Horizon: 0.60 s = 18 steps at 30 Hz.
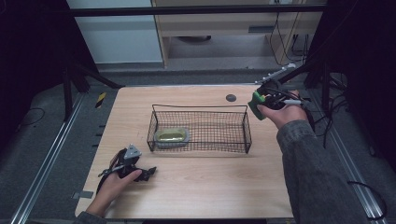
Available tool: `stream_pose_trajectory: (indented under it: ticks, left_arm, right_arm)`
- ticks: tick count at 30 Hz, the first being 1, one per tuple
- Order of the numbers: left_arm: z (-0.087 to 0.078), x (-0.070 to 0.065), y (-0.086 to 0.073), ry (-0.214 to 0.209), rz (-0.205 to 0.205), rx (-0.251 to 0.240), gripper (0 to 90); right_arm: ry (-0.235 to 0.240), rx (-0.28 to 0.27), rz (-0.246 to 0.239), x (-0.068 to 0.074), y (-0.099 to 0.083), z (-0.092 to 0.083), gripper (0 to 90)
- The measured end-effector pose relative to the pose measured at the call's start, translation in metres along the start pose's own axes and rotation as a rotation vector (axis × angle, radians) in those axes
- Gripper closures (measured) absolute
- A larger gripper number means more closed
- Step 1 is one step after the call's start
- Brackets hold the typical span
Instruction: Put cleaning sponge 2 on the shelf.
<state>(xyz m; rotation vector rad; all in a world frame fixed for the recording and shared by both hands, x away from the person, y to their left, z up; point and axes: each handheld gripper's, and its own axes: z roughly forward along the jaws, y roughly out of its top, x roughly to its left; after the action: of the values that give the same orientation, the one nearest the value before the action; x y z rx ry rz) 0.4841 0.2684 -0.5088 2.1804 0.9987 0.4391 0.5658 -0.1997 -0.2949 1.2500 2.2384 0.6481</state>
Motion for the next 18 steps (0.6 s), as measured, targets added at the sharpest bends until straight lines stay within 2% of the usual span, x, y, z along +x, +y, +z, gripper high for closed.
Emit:
stream_pose_trajectory:
  ticks: [18]
  left_arm:
    - [0.0, 0.0, 0.0, 0.003, -0.004, -0.001, 0.0]
  right_arm:
    - [0.035, -0.007, -0.04, 0.017, 0.013, 0.021, 64.2]
